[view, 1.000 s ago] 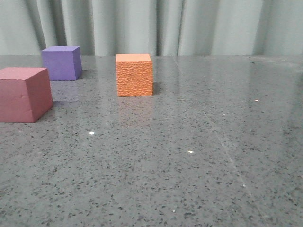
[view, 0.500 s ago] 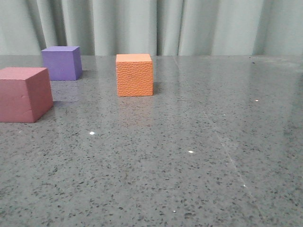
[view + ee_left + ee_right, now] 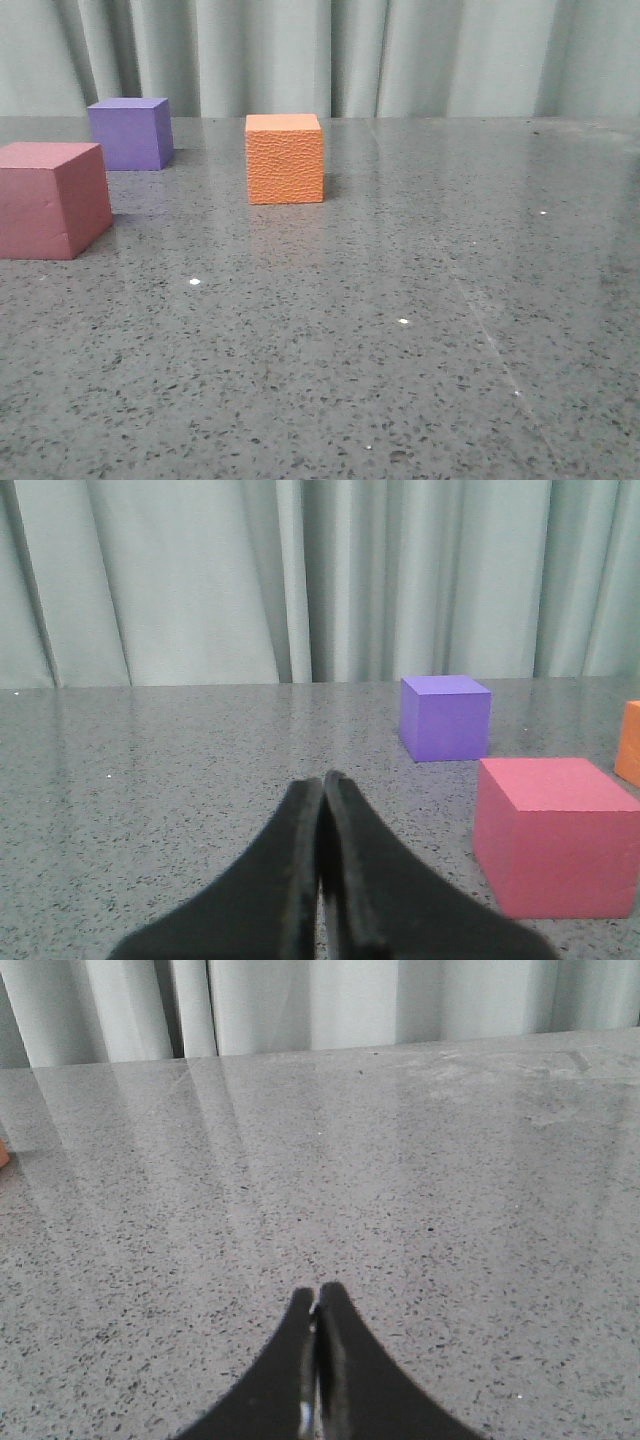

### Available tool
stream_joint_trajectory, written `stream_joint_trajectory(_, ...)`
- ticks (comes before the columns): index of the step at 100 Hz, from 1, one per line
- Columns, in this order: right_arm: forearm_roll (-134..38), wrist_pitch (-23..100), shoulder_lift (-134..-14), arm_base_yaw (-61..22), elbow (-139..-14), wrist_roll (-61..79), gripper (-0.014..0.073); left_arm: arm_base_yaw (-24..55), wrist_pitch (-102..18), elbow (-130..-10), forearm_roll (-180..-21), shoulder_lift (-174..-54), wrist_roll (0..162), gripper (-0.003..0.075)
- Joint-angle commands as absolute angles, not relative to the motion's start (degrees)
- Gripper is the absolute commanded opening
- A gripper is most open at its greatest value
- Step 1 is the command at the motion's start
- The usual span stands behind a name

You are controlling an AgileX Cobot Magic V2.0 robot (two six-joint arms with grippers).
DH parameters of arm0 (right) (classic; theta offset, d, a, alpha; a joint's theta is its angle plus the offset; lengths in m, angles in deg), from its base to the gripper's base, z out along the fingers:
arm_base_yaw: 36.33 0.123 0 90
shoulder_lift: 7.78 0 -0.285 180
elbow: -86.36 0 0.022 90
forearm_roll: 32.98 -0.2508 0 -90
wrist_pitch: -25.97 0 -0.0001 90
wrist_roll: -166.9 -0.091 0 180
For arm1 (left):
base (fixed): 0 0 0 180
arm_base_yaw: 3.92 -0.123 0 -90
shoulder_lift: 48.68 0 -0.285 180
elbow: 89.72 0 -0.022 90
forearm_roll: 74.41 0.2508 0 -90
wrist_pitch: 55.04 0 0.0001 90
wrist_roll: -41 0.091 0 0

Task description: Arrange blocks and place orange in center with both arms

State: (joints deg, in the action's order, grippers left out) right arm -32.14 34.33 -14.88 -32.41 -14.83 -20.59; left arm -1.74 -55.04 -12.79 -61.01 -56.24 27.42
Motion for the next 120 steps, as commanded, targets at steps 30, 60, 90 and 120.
stream_joint_trajectory(30,-32.42,29.51,-13.66,-32.76,-15.61,-20.11,-0.0068,-1.44,-59.25,-9.65,-61.20,-54.45,27.31,-0.0019)
stream_joint_trajectory(60,-32.42,29.51,-13.66,-32.76,-15.61,-20.11,-0.0068,-1.44,-59.25,-9.65,-61.20,-54.45,27.31,-0.0019)
stream_joint_trajectory(90,-32.42,29.51,-13.66,-32.76,-15.61,-20.11,-0.0068,-1.44,-59.36,-12.43,-63.68,-54.45,27.21,-0.0019)
stream_joint_trajectory(120,-32.42,29.51,-13.66,-32.76,-15.61,-20.11,-0.0068,-1.44,-44.30,-29.33,-67.03,-61.56,27.21,-0.0019)
